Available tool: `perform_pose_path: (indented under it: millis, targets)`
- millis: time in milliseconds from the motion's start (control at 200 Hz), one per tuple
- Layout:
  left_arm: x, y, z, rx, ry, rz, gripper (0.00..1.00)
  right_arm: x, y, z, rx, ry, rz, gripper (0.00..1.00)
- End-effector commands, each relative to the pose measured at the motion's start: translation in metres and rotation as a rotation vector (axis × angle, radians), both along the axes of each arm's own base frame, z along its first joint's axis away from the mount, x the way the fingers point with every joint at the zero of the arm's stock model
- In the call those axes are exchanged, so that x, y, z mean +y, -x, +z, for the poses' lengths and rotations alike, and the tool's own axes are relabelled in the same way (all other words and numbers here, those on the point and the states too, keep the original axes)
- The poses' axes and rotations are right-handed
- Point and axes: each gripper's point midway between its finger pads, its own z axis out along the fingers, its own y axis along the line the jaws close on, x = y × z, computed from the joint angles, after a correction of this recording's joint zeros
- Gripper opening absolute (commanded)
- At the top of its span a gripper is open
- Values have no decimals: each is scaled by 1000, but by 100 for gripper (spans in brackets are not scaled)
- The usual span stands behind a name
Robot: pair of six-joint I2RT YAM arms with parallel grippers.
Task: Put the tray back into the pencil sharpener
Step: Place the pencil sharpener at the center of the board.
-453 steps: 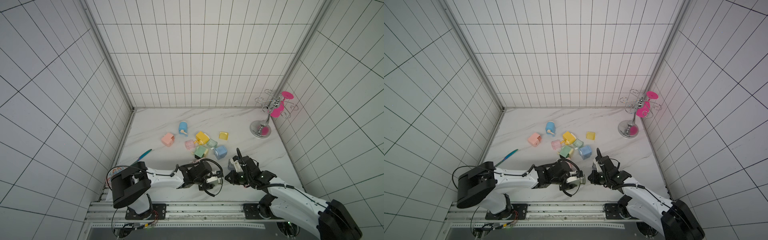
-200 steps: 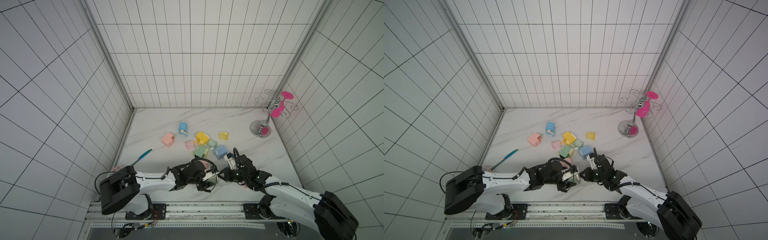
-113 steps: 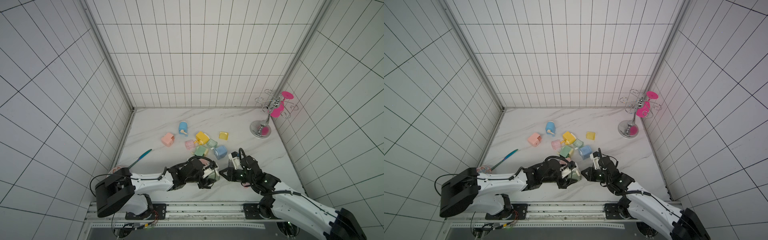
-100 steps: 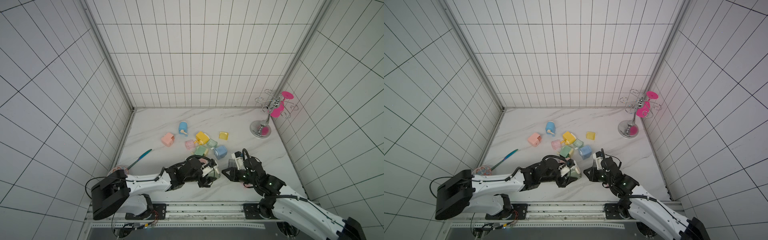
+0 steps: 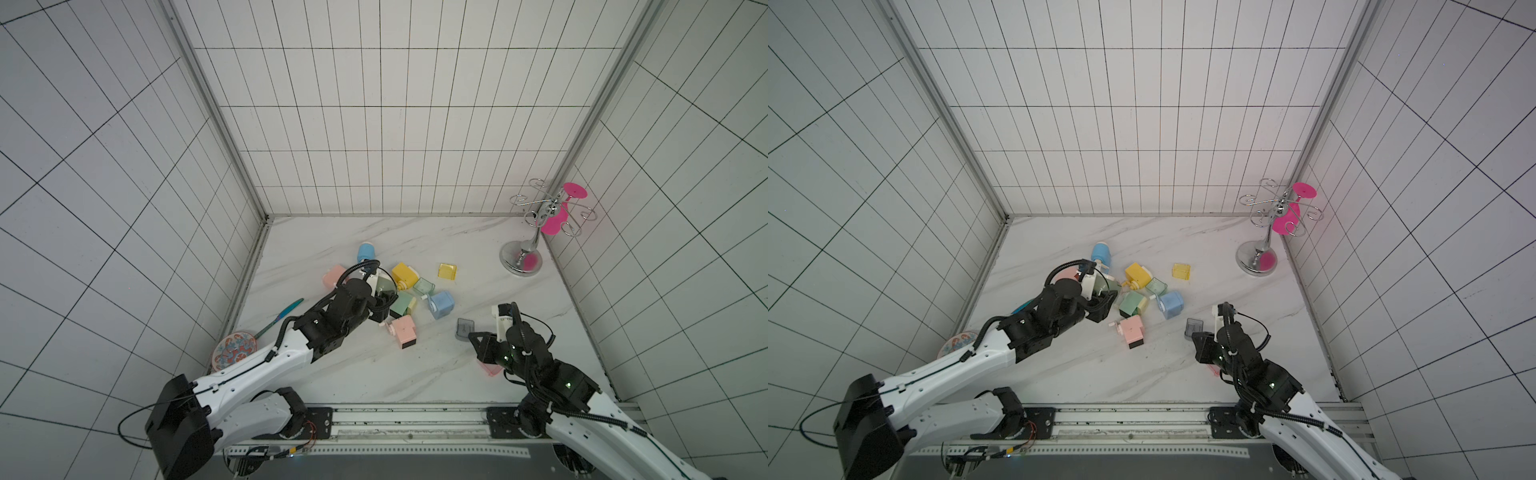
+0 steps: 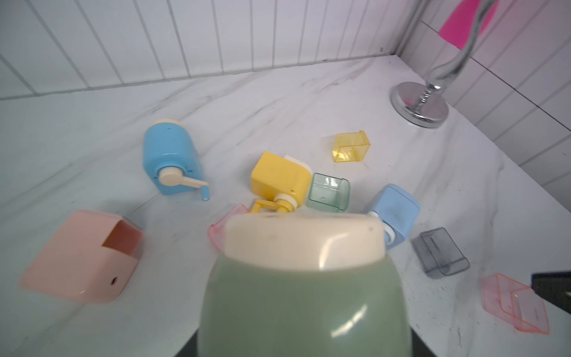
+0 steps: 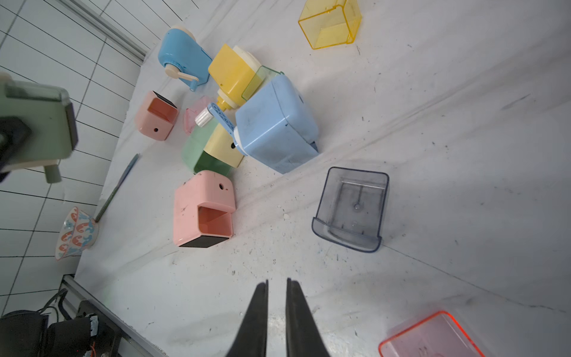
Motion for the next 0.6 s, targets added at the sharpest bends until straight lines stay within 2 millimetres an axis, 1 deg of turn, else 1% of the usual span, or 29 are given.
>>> perform_pose_path:
  millis: [0,90,200,340,370,515,595]
  targets:
    - [35,-27,0,83,0,183,0,-3,-5,15,-27,25,-17,16]
    - [52,-51,-6,143,-51,255,0,-3,-6,15,-26,32,-12,16]
    - [71,-83,-11,166,-125,314,0,-4,-6,15,-33,36,-11,16]
    - [93,-129,-12,172,-118,362,0,-4,-6,15,-39,39,-8,17]
    - [96,-139,-15,180,-116,368,0,-4,-6,15,-40,39,-7,17]
    - [103,-180,-25,236,-103,374,0,-4,-5,12,-34,38,-5,18]
    - [102,-200,-35,274,-122,362,0,-4,-4,11,-30,39,-4,18]
